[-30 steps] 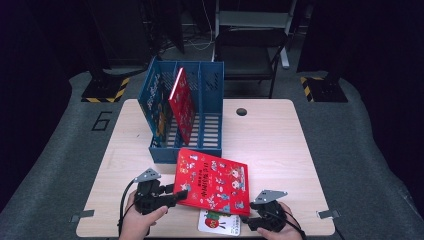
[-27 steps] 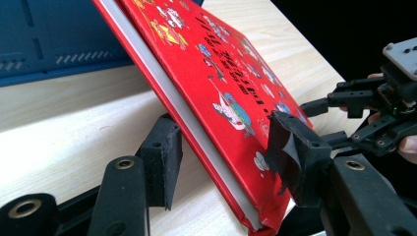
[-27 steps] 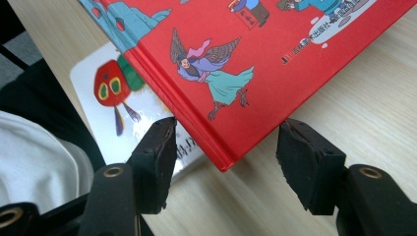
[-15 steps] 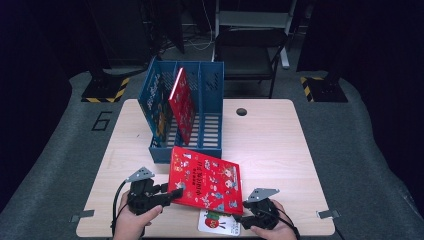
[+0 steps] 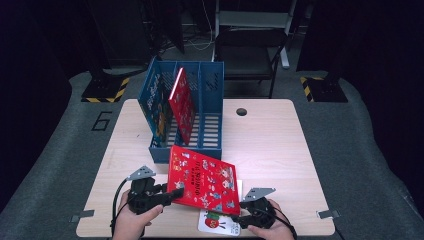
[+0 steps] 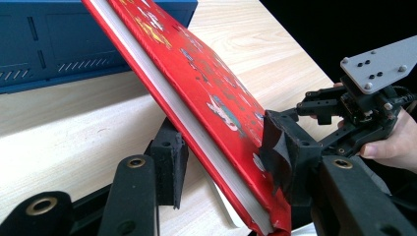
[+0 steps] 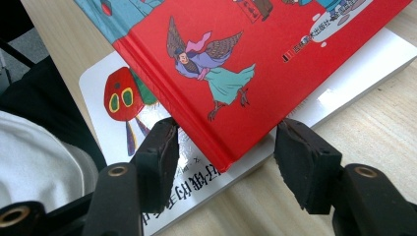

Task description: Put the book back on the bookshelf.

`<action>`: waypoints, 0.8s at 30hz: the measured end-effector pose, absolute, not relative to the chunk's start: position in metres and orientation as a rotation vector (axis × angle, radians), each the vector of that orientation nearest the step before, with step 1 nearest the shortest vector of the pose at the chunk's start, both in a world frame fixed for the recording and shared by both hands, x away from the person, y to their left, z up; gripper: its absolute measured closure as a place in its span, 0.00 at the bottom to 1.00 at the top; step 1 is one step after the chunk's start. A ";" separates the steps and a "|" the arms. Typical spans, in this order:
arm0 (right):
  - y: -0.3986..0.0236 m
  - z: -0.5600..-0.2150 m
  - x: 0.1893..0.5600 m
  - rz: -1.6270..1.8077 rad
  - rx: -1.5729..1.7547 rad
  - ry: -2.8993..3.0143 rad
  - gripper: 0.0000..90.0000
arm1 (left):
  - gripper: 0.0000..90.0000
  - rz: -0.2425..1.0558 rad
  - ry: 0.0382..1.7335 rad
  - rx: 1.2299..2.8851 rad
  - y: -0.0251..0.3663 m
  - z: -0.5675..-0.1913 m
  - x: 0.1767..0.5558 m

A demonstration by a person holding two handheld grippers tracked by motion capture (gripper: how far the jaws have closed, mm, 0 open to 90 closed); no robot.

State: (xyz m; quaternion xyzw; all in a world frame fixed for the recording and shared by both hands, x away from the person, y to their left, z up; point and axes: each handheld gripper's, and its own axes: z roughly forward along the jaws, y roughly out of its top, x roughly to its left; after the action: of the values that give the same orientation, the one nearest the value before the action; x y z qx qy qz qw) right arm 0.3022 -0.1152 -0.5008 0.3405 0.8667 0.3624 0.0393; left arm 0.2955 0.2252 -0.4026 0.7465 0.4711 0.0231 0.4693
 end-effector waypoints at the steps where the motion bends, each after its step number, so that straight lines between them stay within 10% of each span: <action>1: -0.115 -0.501 0.302 1.115 1.041 2.657 0.47 | 0.60 0.054 1.154 1.828 0.224 -0.402 0.295; 24: -0.117 -0.501 0.302 1.170 1.080 2.642 0.47 | 0.63 0.058 1.162 1.850 0.210 -0.385 0.297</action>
State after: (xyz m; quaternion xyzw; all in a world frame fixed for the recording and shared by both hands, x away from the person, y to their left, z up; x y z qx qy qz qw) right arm 0.3024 -0.1169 -0.5008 0.3501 0.8561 0.3791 0.0286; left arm 0.2969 0.2096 -0.3850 0.7517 0.4722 0.0235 0.4599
